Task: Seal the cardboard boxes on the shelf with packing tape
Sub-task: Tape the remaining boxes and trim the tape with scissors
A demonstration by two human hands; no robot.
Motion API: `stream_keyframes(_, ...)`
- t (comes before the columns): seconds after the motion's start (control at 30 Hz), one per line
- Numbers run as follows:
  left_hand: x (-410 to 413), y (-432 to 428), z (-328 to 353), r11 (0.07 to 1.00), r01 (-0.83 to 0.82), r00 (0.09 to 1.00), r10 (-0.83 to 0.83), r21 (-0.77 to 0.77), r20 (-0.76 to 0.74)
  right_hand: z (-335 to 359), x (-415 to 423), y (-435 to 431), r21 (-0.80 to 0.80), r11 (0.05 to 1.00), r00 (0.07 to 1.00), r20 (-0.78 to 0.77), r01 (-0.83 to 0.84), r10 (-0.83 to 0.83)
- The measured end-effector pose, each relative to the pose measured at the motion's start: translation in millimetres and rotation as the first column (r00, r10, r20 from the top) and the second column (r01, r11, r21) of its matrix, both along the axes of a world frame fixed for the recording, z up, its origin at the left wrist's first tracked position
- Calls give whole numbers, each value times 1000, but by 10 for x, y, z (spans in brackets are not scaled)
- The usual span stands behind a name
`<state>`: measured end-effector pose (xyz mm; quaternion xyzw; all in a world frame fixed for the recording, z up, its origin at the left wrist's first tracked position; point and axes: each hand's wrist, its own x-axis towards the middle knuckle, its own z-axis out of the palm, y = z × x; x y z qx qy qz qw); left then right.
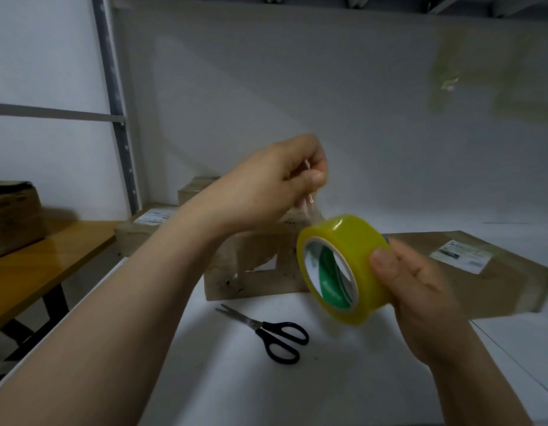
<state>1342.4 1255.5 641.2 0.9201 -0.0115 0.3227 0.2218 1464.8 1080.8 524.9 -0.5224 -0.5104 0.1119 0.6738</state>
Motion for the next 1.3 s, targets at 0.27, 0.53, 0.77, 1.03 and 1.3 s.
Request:
stream_keyframes(0.27, 391, 376, -127, 977, -14, 975, -33, -213, -218, -195, -233, 60, -214, 964, 987, 13, 156, -157)
stream_keyframes(0.53, 1040, 859, 178, 998, -32, 975, 21, -48, -222, -121, -165, 56, -225, 962, 979, -95, 154, -179)
stream_keyframes(0.77, 1509, 1083, 0, 999, -9, 961, 0, -31, -275, -122, 96, 245, -347, 899, 952, -51, 266, -302)
stream_keyframes(1.03, 1470, 1309, -122, 995, -46, 969, 24, -86, -248, -204, 179, 393, -399, 904, 955, -173, 157, -242)
stream_keyframes(1.3, 1542, 1353, -179, 993, -52, 973, 26, -107, -231, -204, 226, 430, -434, 890, 944, -215, 138, -251)
